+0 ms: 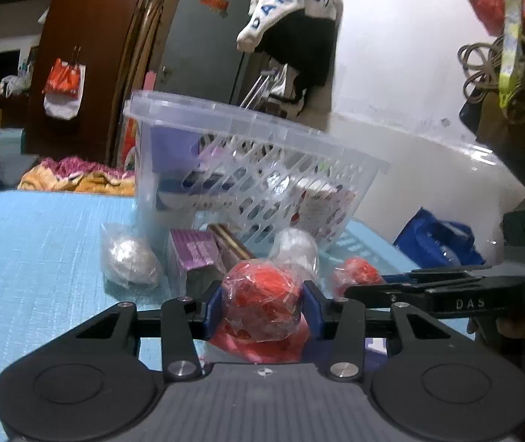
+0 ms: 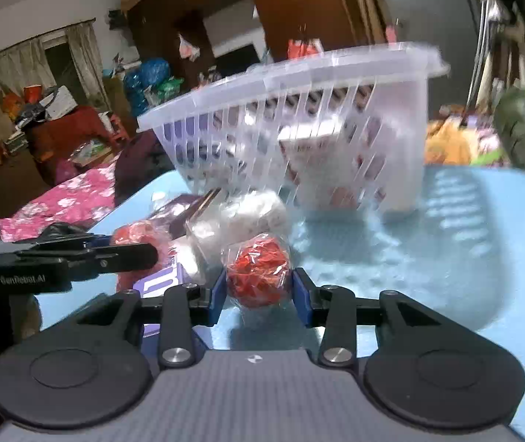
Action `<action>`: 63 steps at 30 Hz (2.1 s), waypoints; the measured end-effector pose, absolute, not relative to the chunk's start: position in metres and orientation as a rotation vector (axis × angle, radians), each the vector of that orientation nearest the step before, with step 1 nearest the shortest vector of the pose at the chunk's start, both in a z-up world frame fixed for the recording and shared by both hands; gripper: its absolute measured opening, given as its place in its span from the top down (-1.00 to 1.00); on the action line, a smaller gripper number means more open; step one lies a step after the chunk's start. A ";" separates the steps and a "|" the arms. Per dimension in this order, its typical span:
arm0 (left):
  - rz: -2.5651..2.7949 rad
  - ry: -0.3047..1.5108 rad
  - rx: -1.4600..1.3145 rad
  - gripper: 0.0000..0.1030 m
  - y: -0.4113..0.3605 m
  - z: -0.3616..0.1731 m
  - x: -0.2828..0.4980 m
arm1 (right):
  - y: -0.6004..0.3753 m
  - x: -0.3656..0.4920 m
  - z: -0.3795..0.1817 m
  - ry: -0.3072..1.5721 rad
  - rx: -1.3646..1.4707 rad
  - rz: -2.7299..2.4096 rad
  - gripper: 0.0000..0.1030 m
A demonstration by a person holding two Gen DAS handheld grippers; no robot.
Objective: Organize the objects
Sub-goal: 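Grasp a red bag with right tool while left tool grasps another red bag, then carry both red bags over the white basket and open both tools, then grasp the blue-and-white box with right tool while left tool grasps a silver bag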
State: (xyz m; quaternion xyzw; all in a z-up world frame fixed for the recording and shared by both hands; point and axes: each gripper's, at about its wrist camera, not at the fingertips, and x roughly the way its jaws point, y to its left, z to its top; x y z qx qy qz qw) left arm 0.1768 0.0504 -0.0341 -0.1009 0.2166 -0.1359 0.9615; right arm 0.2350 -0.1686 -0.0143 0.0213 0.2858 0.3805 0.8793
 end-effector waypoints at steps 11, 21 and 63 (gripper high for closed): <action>-0.283 0.213 -0.206 0.05 0.063 0.028 0.158 | -0.184 0.205 0.045 0.304 0.046 0.813 0.18; -0.212 0.291 -0.066 -0.72 0.054 0.107 0.275 | -0.127 0.294 0.129 0.249 -0.117 0.664 -0.40; -0.064 0.426 -0.119 -0.03 0.077 -0.011 0.199 | -0.179 0.204 -0.019 0.503 0.009 0.709 0.14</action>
